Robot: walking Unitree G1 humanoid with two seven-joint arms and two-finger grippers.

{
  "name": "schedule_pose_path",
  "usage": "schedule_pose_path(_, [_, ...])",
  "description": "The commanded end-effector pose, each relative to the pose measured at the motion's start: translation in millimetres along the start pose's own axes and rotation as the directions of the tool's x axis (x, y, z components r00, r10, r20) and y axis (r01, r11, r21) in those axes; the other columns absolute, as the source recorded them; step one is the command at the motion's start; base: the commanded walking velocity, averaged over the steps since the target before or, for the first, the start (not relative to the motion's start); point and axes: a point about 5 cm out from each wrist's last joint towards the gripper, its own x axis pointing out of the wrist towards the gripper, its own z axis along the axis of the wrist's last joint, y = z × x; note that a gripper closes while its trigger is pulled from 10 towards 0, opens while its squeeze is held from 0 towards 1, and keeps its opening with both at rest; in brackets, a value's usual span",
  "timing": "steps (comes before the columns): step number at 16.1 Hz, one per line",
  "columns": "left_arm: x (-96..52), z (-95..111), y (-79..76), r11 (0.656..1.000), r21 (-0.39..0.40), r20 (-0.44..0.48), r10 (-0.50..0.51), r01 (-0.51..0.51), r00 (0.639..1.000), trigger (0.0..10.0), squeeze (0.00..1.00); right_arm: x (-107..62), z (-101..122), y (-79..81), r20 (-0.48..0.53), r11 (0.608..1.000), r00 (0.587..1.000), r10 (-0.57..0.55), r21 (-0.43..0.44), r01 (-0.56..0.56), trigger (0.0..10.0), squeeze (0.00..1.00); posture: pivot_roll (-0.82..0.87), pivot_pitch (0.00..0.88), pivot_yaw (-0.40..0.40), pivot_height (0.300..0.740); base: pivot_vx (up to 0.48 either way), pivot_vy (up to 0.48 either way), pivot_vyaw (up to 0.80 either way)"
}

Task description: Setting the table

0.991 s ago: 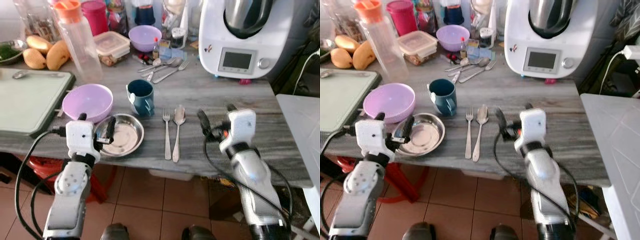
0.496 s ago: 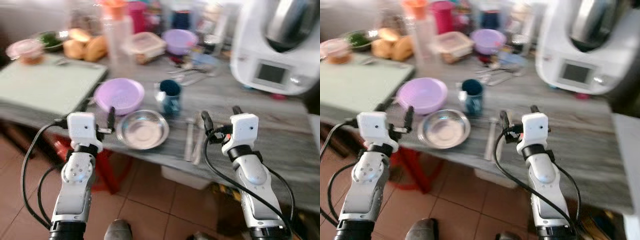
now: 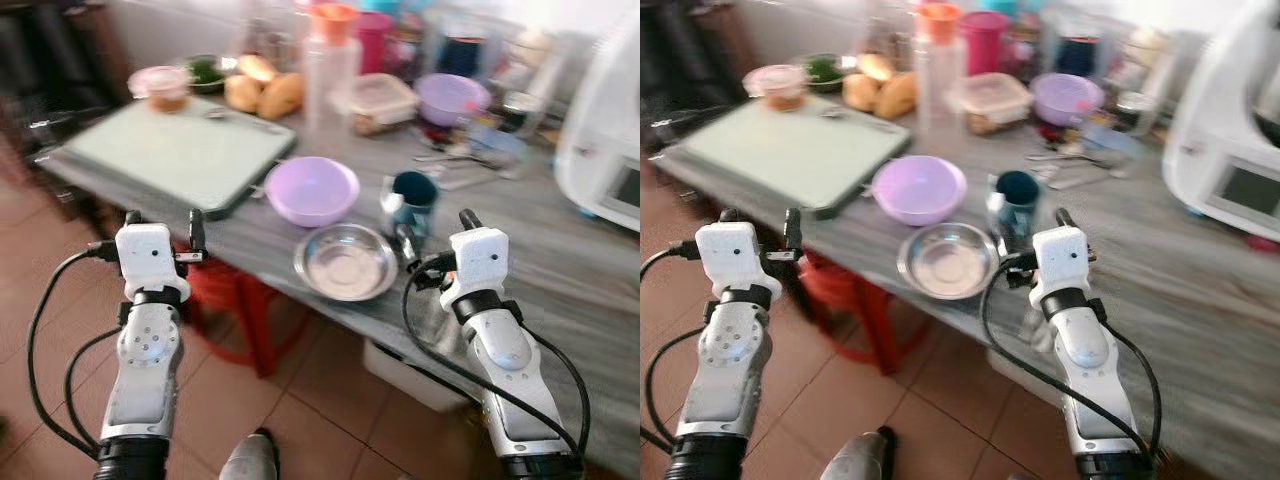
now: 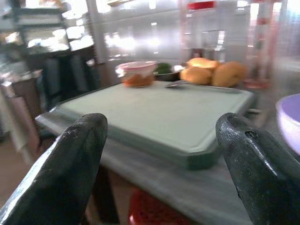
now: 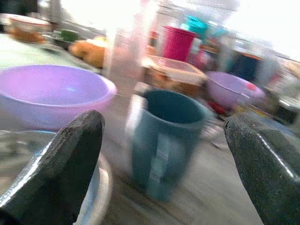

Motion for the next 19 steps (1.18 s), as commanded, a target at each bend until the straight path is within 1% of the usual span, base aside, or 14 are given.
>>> schedule_pose_path(1, [0.1, -3.8, -0.1, 1.000, -0.003, -0.019, 0.009, -0.009, 1.000, 10.0, 0.00, 4.4, 4.0, 0.0, 0.019, 1.000, 1.000, 0.011, -0.015, -0.011, 10.0, 0.00, -0.02, 0.000, 0.009, 0.740, 0.000, 0.262, 0.80])
schedule_pose_path(4, [0.8, -2.3, 0.0, 1.000, 0.004, -0.006, 0.005, -0.005, 1.000, 10.0, 0.00, 6.2, 5.8, -2.3, 0.027, 0.999, 0.999, 0.031, -0.038, -0.030, 10.0, 0.00, -0.02, 0.000, 0.003, 0.740, 0.000, 0.351, 0.80])
schedule_pose_path(9, [1.1, -3.0, -1.6, 1.000, -0.005, -0.008, 0.003, -0.003, 1.000, 10.0, 0.00, 7.0, 7.4, -1.4, 0.035, 0.997, 0.998, 0.054, -0.056, -0.052, 10.0, 0.00, -0.02, 0.000, 0.000, 0.740, 0.000, 0.000, 0.80])
schedule_pose_path(15, [-1.4, -6.0, -3.6, 1.000, -0.003, -0.018, 0.003, -0.003, 1.000, 10.0, 0.00, 7.2, 4.2, 3.2, 0.025, 0.995, 0.996, 0.089, -0.043, -0.088, 10.0, 0.00, -0.02, 0.000, -0.002, 0.740, 0.000, 0.447, 0.80])
schedule_pose_path(19, [-2.1, -8.4, -3.4, 1.000, -0.001, -0.033, 0.007, -0.007, 0.999, 10.0, 0.00, 5.5, -1.5, 5.2, 0.003, 0.993, 0.993, 0.115, -0.016, -0.115, 10.0, 0.00, -0.02, 0.000, -0.002, 0.740, 0.000, 0.471, 0.80])
